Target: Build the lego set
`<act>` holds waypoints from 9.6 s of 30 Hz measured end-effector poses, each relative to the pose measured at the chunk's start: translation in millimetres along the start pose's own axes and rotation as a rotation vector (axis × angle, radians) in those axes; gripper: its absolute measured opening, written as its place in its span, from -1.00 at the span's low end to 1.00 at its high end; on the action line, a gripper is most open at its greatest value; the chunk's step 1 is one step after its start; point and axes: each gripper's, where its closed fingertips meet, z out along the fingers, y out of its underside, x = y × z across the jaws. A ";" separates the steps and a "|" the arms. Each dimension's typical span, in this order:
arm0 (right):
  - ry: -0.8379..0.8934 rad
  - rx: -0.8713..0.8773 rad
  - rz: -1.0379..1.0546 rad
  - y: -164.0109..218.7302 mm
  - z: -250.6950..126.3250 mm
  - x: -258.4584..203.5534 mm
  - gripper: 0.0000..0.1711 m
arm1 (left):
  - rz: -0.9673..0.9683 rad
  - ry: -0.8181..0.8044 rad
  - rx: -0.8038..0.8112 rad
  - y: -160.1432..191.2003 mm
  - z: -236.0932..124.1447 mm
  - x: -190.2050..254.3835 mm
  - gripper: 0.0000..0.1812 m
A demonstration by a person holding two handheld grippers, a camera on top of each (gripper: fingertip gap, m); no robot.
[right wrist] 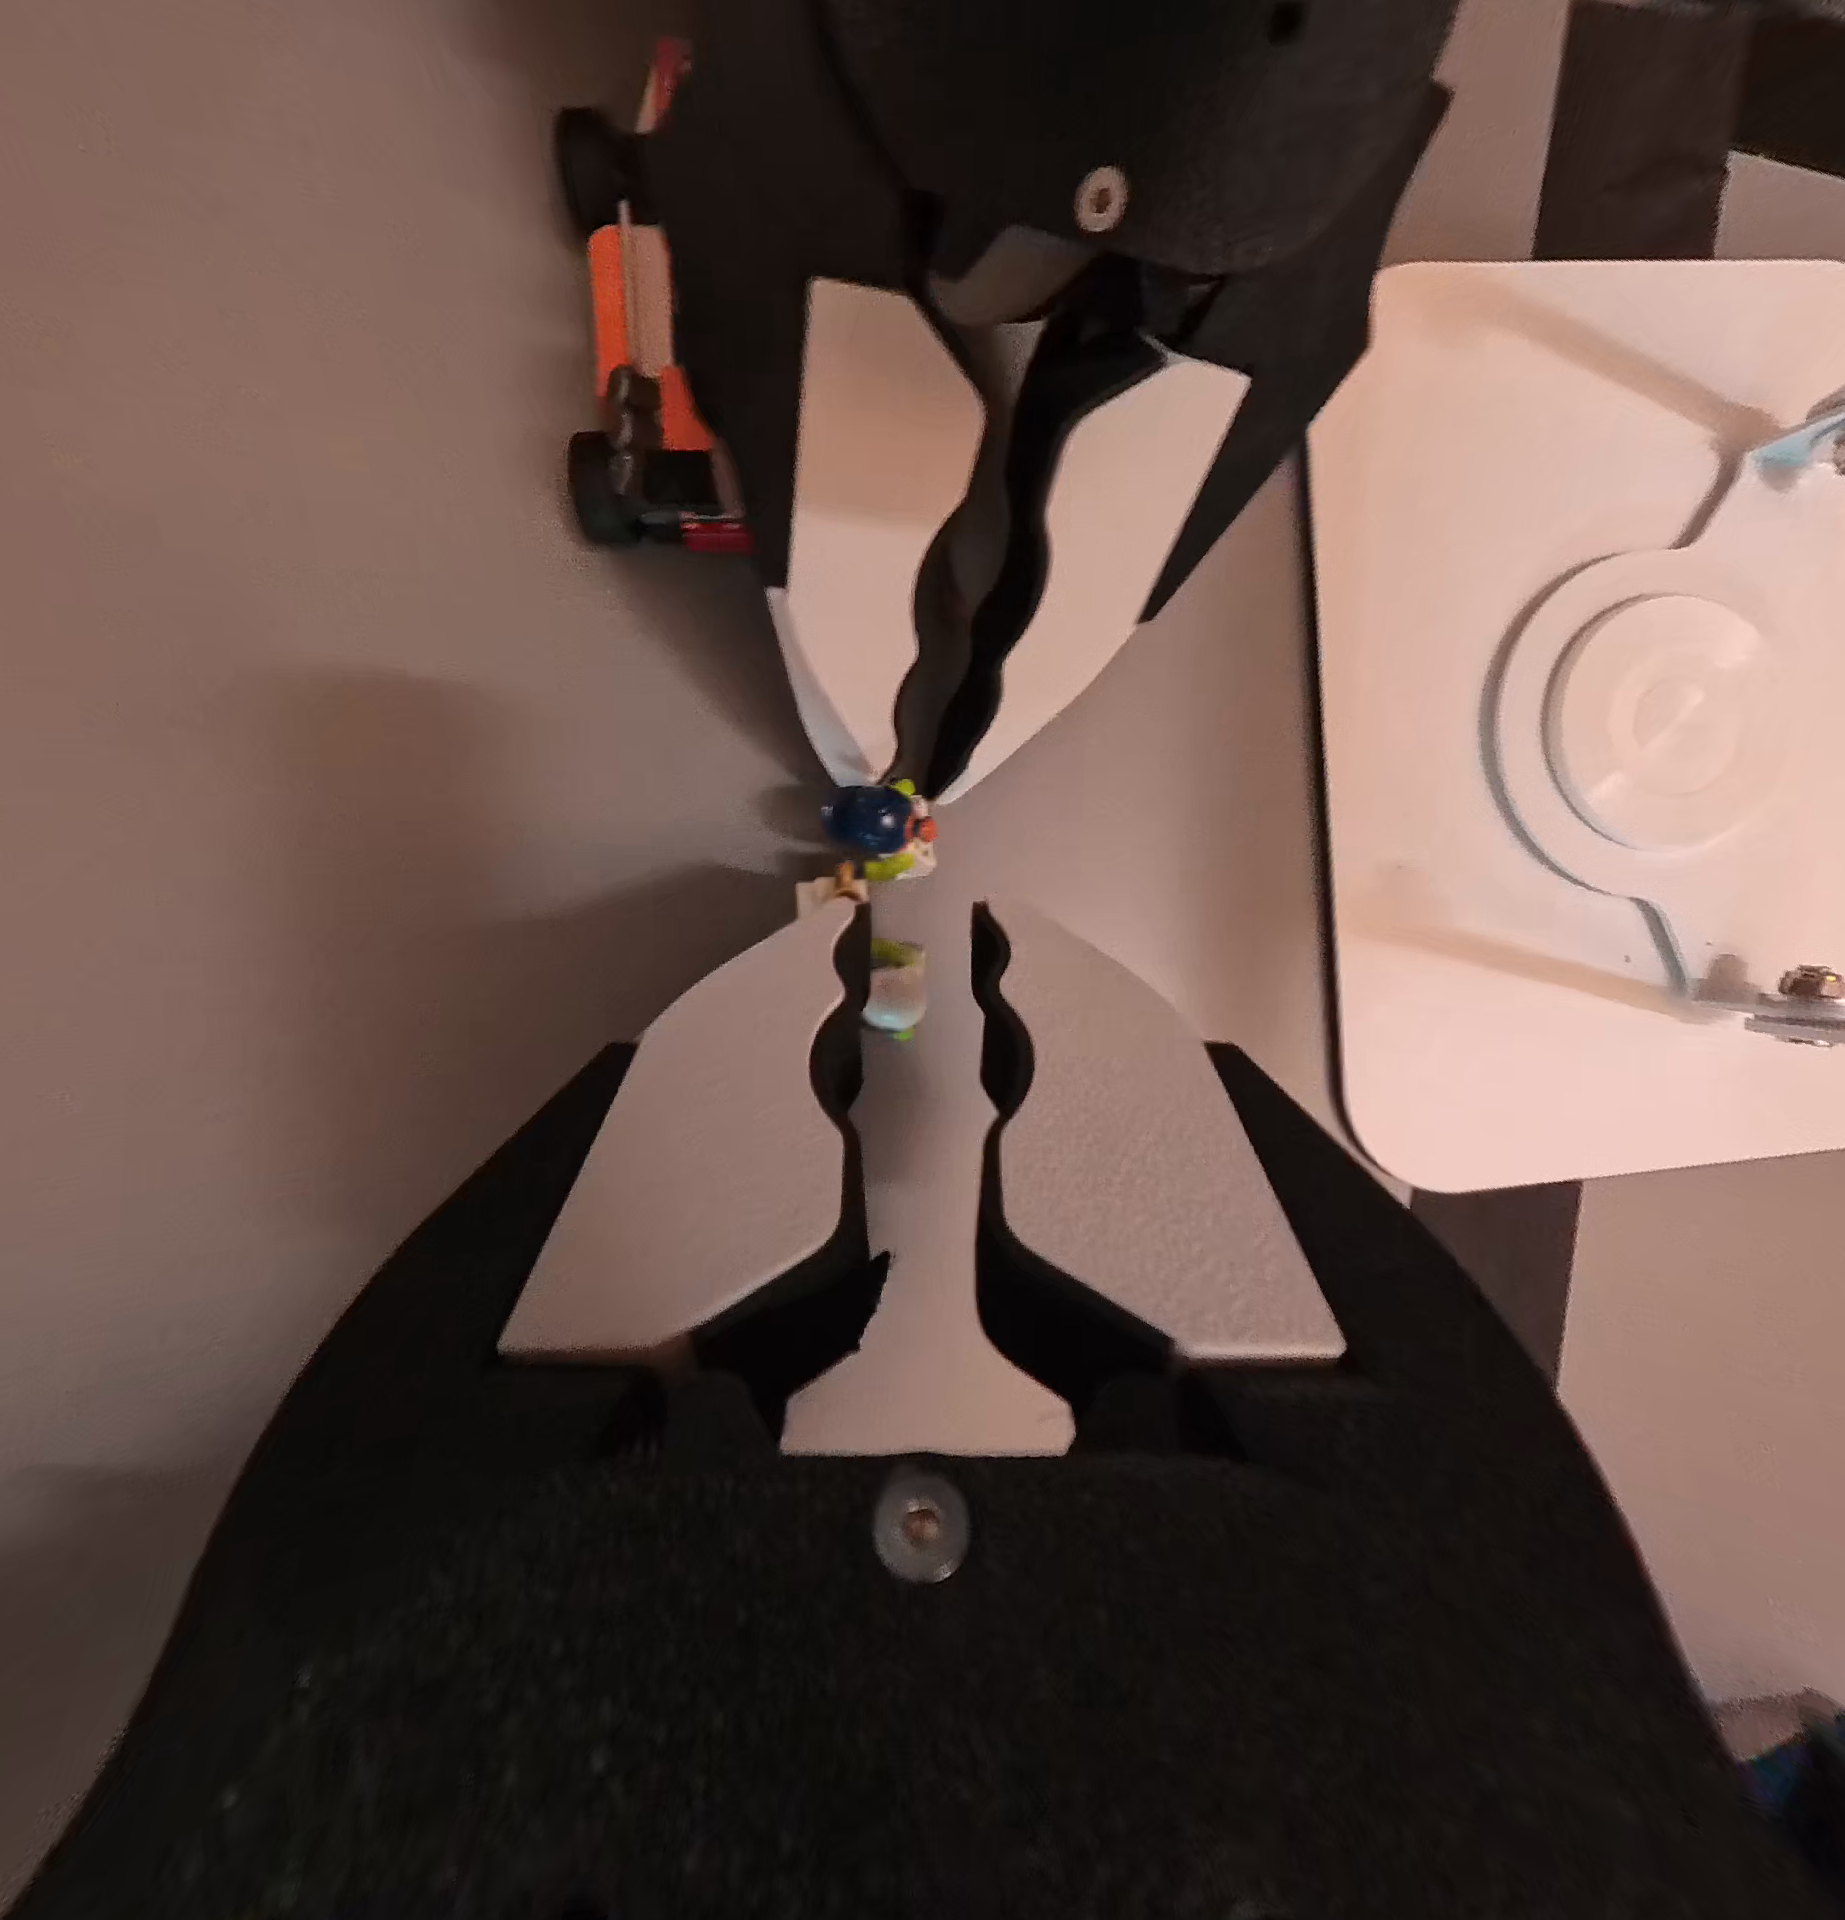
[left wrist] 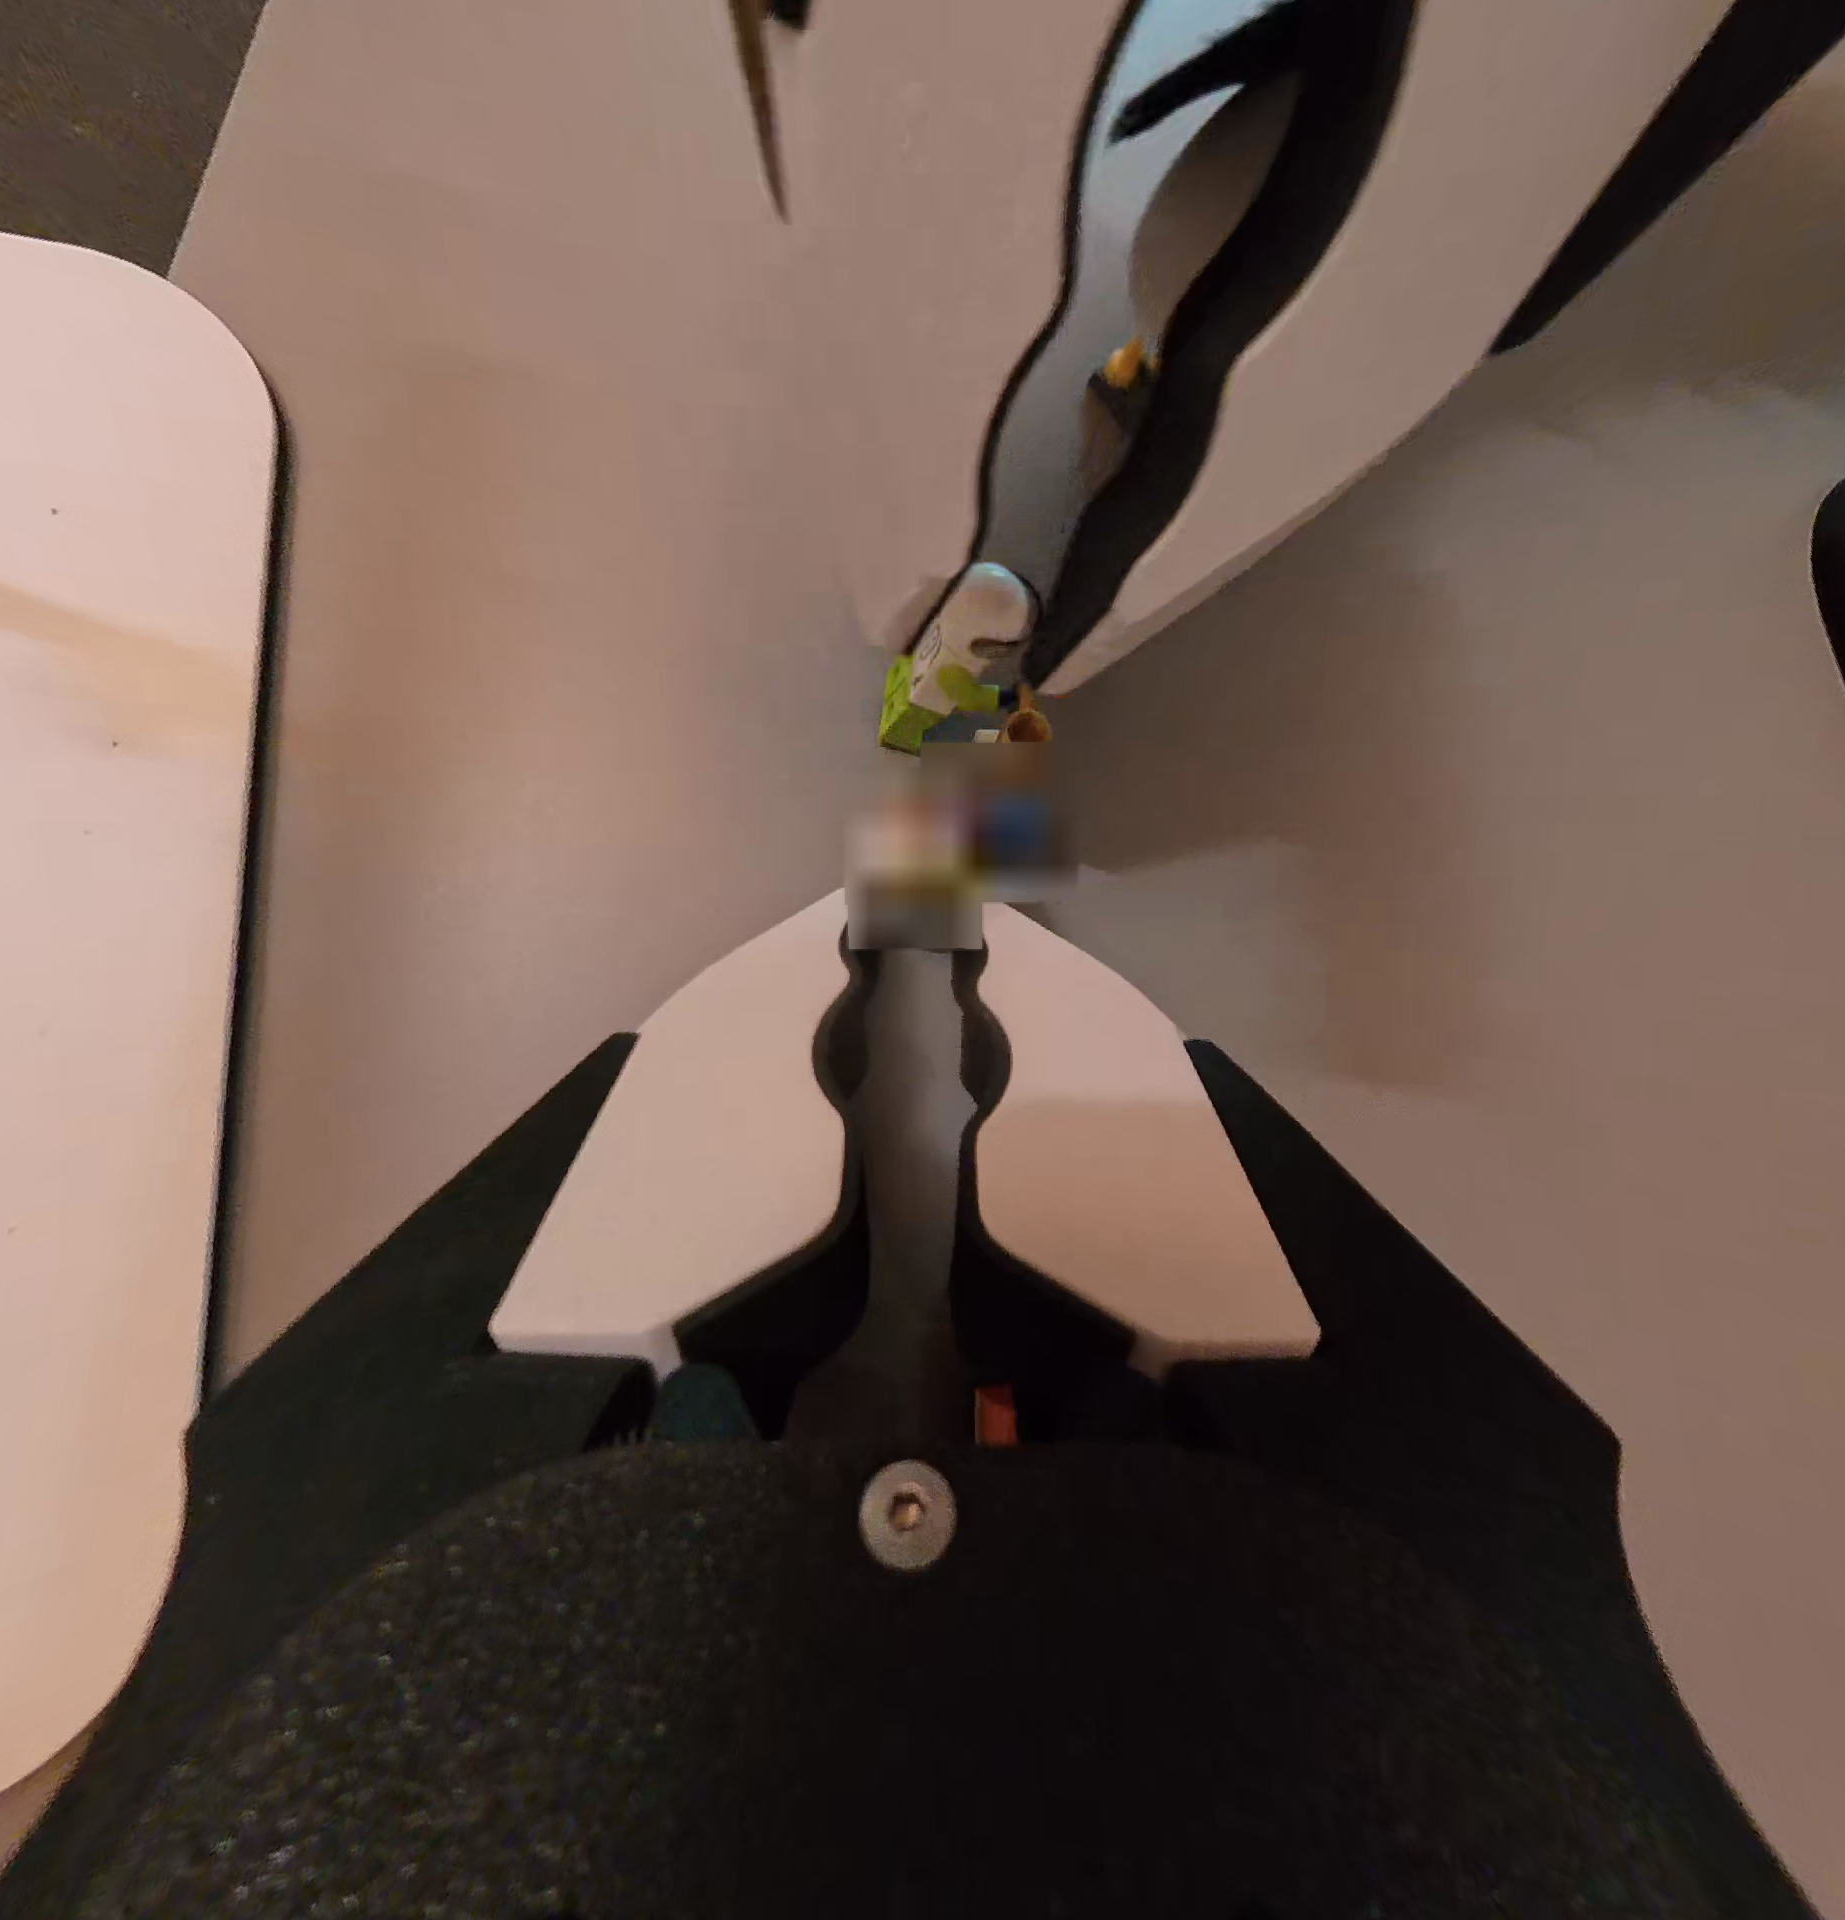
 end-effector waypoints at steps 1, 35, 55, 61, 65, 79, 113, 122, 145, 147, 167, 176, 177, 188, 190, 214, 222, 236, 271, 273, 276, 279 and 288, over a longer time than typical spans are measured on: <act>0.000 -0.008 -0.013 0.6 -0.3 -3.7 -0.77 | 0.000 0.004 -0.001 0.3 -0.2 0.2 -0.86; -0.039 -0.067 -0.023 34.2 21.9 -13.2 -0.83 | 0.209 0.062 0.006 -2.6 4.9 7.0 -0.90; 0.067 -0.052 -0.042 19.0 8.5 -19.1 -0.61 | 0.212 0.101 0.000 -0.2 3.7 10.3 -0.91; 0.061 -0.136 -0.020 23.2 30.5 -23.2 -0.50 | 0.218 0.097 -0.004 -0.1 3.8 10.9 -0.91; 0.063 -0.128 -0.021 23.2 34.5 -24.0 -0.56 | 0.219 0.106 -0.006 0.7 3.5 12.1 -0.90; 0.087 -0.148 -0.028 23.2 34.0 -25.4 -0.56 | 0.212 0.167 -0.042 3.3 3.1 15.9 -0.90; 0.053 -0.111 0.019 23.4 22.5 -26.9 -0.55 | 0.217 0.178 -0.085 7.0 0.2 16.5 -0.81; 0.042 -0.084 0.007 33.9 18.9 -19.2 -0.75 | 0.253 0.135 -0.062 2.3 3.1 21.4 -0.78; -0.286 -0.075 0.232 31.6 19.6 -34.3 -0.82 | 0.319 0.045 -0.071 0.7 8.8 15.4 -0.91; -0.295 -0.091 0.243 32.0 19.4 -34.7 -0.82 | 0.332 0.031 -0.069 0.7 8.8 15.4 -0.91; -0.300 -0.094 0.186 31.0 27.5 -36.8 -0.86 | 0.420 -0.080 -0.078 0.8 8.1 13.6 -0.91; -0.319 -0.117 0.197 31.6 27.0 -38.0 -0.83 | 0.441 -0.103 -0.088 0.9 8.1 13.5 -0.91; -0.303 -0.116 0.185 31.6 26.0 -37.4 -0.79 | 0.442 -0.106 -0.091 0.9 8.1 13.2 -0.91; -0.030 -0.035 0.165 3.4 16.1 -28.2 -0.66 | 0.428 -0.120 -0.111 3.1 6.5 12.3 -0.91; -0.013 -0.036 0.169 2.5 15.6 -26.5 -0.74 | 0.422 -0.121 -0.113 3.4 6.3 12.5 -0.91; 0.164 -0.045 -0.021 -0.7 16.6 -34.4 -0.95 | 0.228 0.006 -0.088 4.6 5.5 14.6 -0.91; 0.184 -0.045 -0.022 -1.0 16.4 -33.9 -0.96 | 0.146 0.068 -0.092 5.7 5.1 17.2 -0.90; 0.172 0.040 0.069 -5.5 -9.8 -21.6 -0.79 | 0.179 0.043 -0.075 6.5 -3.5 15.9 -0.78; 0.623 0.254 0.641 105.1 -78.5 -104.5 -0.70 | -0.225 -0.554 -0.324 88.6 -52.5 43.2 -0.45; 0.631 0.225 0.644 109.4 -65.1 -90.1 -0.69 | -0.251 -0.577 -0.309 88.8 -51.3 45.8 -0.39; 0.623 0.204 0.637 112.5 -48.9 -72.0 -0.71 | -0.236 -0.596 -0.215 78.6 -63.2 54.9 -0.27; 0.582 0.219 0.651 110.3 -37.3 -60.8 -0.75 | -0.235 -0.579 -0.044 65.6 -81.9 78.2 -0.33; 0.528 0.241 0.639 104.4 -26.9 -61.6 -0.96 | -0.205 -0.596 0.045 112.1 -82.9 69.0 -0.27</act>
